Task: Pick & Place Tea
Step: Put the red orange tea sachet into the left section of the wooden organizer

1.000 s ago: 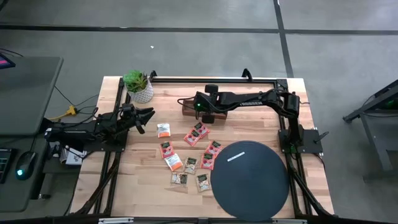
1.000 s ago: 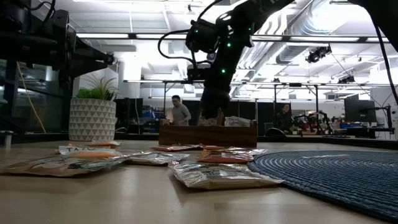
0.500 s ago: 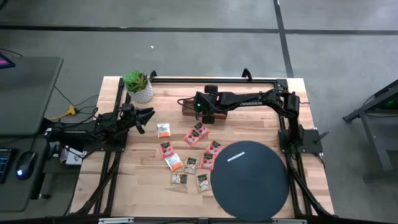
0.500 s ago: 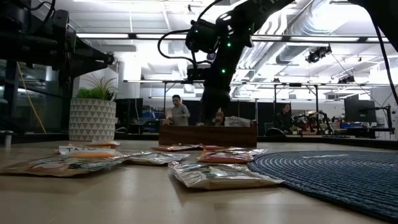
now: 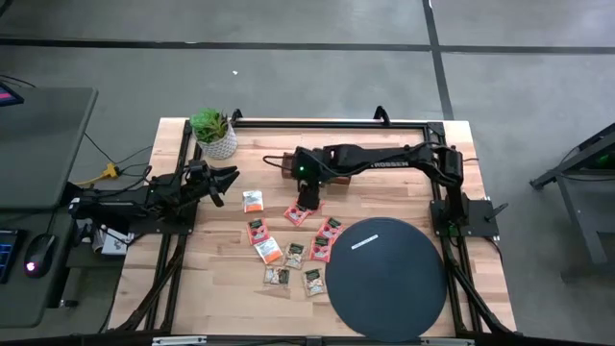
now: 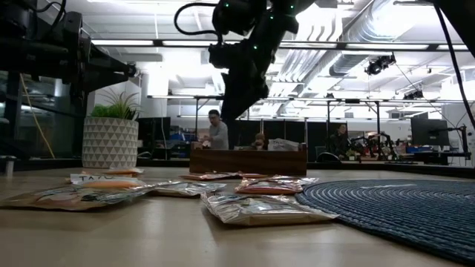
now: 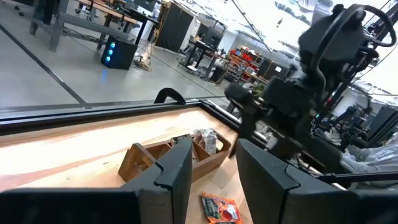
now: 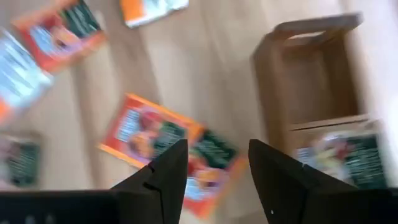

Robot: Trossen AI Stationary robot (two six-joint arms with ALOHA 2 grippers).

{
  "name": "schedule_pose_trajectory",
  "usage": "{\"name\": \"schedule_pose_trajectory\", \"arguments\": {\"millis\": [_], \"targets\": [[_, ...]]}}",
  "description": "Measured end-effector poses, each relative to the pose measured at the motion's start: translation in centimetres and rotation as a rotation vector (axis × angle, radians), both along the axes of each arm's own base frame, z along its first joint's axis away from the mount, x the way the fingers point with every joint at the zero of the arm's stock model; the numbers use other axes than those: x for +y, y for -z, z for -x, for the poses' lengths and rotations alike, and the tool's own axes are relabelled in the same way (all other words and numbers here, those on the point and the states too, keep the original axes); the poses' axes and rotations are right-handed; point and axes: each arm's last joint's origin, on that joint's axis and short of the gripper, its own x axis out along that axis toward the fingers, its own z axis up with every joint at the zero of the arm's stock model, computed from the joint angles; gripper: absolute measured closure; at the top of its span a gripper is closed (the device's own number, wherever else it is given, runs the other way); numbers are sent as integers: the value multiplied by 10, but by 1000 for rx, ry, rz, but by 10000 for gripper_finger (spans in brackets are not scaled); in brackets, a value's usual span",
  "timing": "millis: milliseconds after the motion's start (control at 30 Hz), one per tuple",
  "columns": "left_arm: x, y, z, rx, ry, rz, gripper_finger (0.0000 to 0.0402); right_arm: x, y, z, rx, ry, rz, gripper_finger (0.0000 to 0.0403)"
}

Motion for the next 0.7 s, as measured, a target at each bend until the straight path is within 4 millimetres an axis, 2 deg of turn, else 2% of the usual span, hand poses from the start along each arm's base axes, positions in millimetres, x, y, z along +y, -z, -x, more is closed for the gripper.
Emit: {"name": "schedule_pose_trajectory", "arguments": {"millis": [133,300,433,700], "targets": [[0,0,0,0,0,0,278,16,8,-2,16,53,-78,241],[0,0,0,0,0,0,278,32,30,-11,49,69,-106,230],[0,0,0,0,-1,0,278,38,46,-15,83,97,-116,216],[0,0,0,0,-1,0,278,41,60,-19,115,141,-121,188]]}}
